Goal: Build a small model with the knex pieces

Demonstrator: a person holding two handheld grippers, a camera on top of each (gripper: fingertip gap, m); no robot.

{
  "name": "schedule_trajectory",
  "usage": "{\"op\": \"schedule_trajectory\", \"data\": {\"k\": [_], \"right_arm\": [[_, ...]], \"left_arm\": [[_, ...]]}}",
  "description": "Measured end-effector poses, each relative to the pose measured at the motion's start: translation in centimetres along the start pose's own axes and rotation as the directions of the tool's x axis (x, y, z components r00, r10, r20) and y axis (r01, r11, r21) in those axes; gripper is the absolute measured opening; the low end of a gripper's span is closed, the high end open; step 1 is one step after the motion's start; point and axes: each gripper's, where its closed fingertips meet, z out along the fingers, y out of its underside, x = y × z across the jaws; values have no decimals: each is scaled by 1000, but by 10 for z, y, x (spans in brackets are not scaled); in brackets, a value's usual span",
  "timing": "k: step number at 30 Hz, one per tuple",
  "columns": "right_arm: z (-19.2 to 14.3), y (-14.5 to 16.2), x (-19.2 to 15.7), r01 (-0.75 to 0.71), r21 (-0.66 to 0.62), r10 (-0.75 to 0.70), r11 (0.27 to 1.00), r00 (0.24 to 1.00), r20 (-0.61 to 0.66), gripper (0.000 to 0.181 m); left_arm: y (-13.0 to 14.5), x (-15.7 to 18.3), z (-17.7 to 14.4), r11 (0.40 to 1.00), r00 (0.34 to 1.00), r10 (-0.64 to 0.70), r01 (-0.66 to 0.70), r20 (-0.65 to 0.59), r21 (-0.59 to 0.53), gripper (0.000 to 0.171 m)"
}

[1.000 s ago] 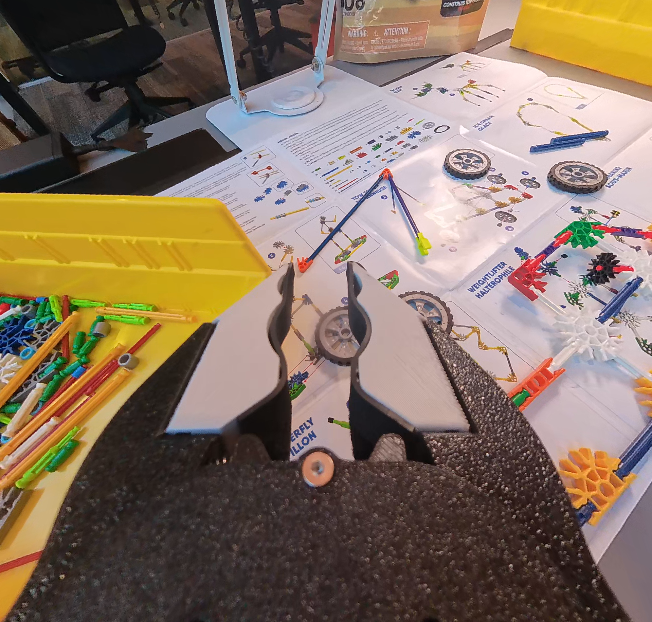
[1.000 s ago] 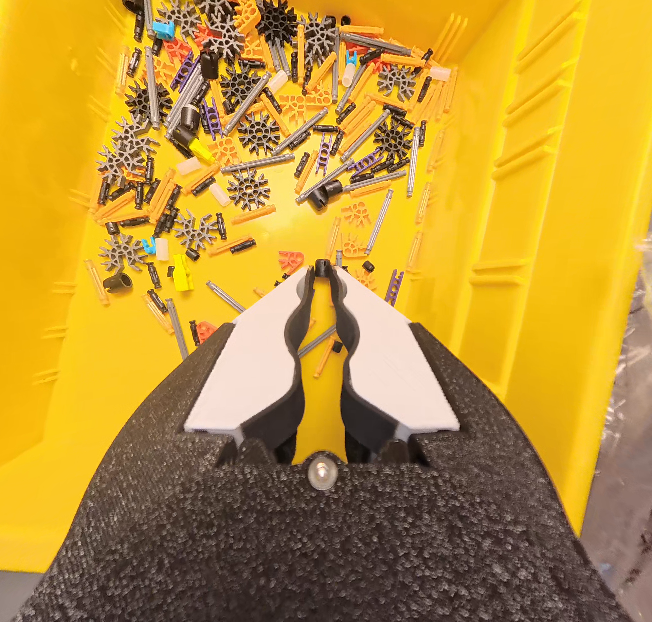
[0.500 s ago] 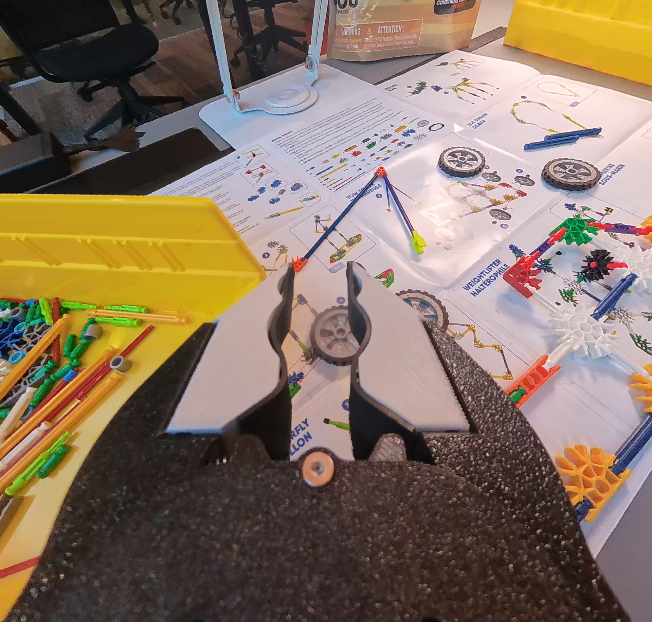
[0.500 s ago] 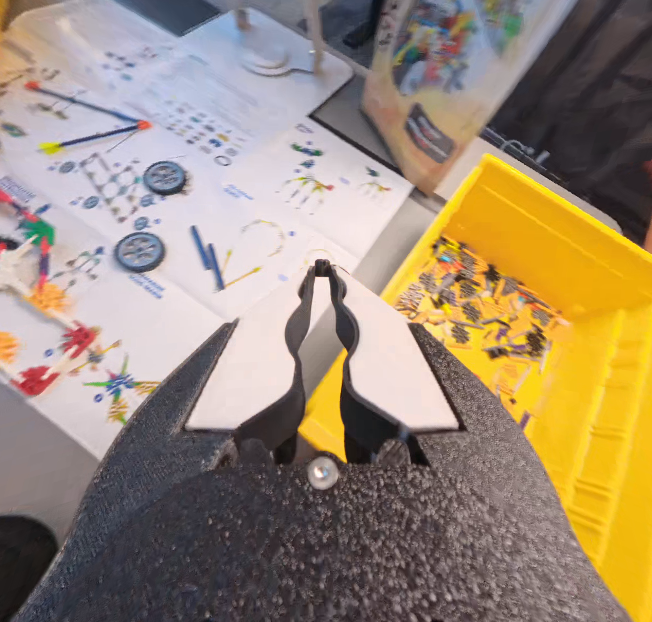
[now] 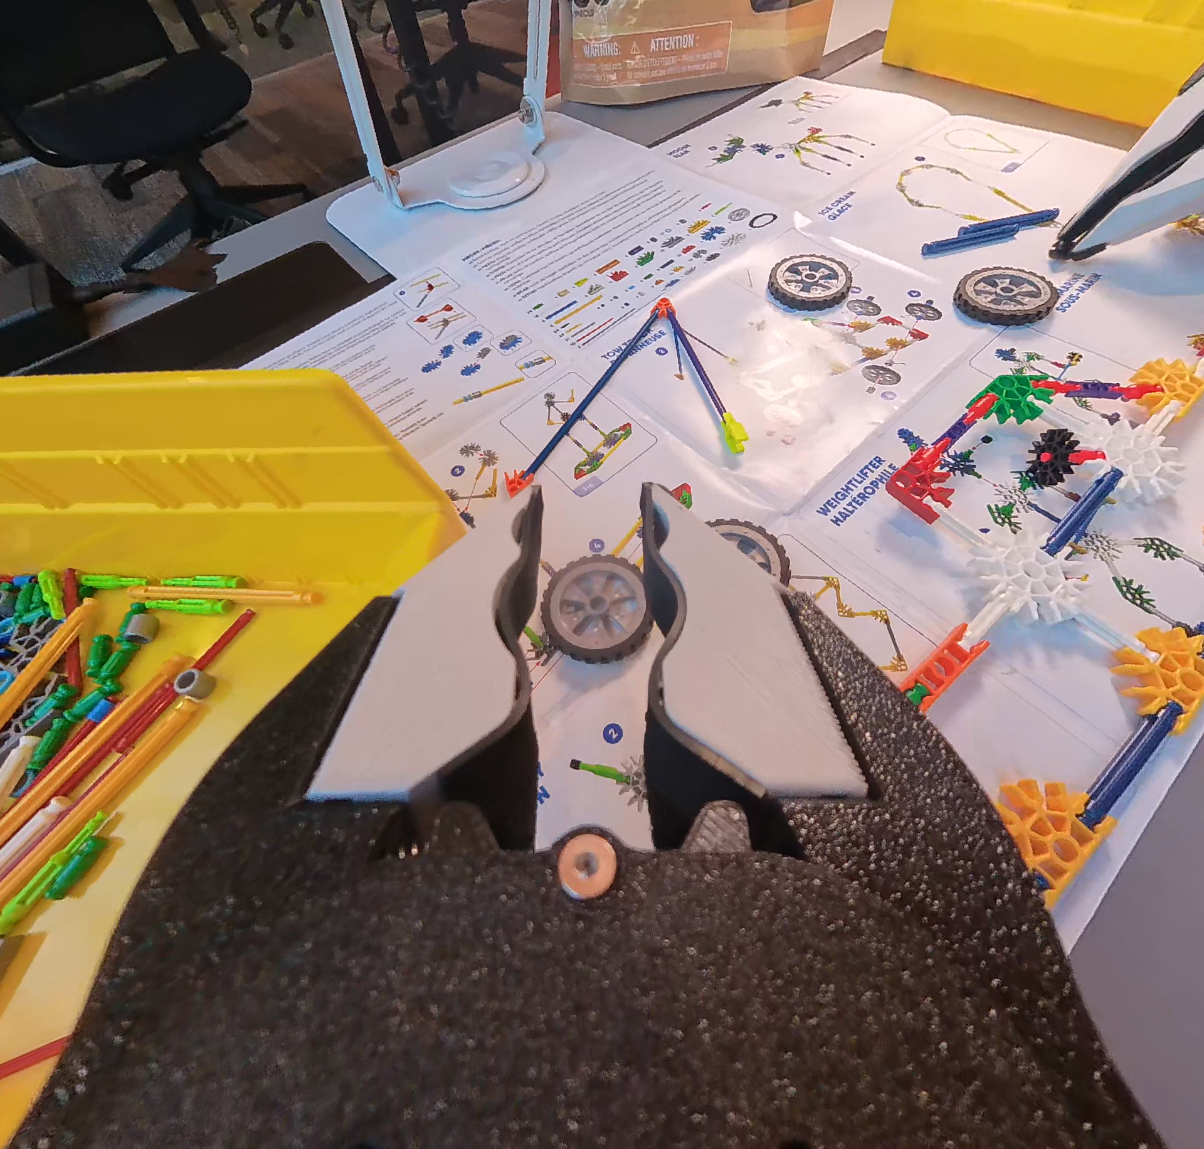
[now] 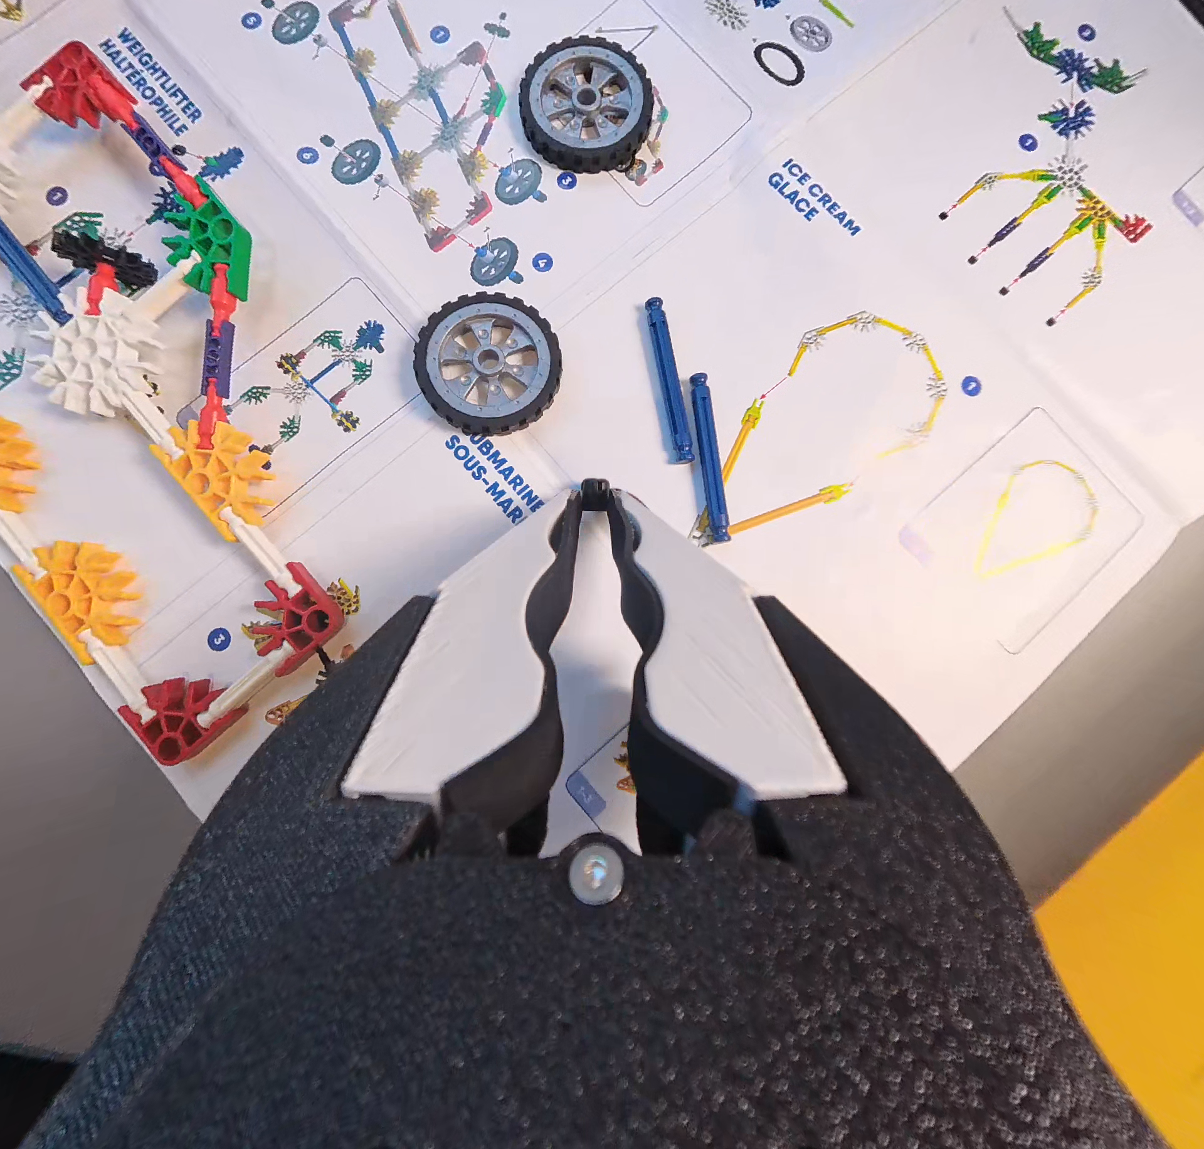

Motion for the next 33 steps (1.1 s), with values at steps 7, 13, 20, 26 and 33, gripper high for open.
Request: {"op": "schedule_trajectory", "data": {"k": [7, 13, 20, 26, 33], "right_arm": [[3, 3, 0, 0, -1, 0, 1000, 1000, -6, 8], [-9, -9, 2, -27, 80, 28, 996, 1000, -6, 14], [-115, -75, 36, -78, 446, 104, 892, 994, -34, 17], [-176, -62, 138, -115, 458, 251, 881, 936, -247, 17], [-155, 27, 264, -321, 270, 417, 908, 767, -488, 17]], "left_arm": [[3, 3, 2, 1000, 1000, -1, 1, -14, -10, 28], [3, 3, 2, 1000, 1000, -5, 5, -13, -10, 28], [4, 5, 4, 1000, 1000, -4, 3, -24, -12, 28], [1, 8, 3, 1000, 1000, 2, -2, -28, -4, 28], [1, 7, 2, 1000, 1000, 4, -4, -21, -2, 28]]}}
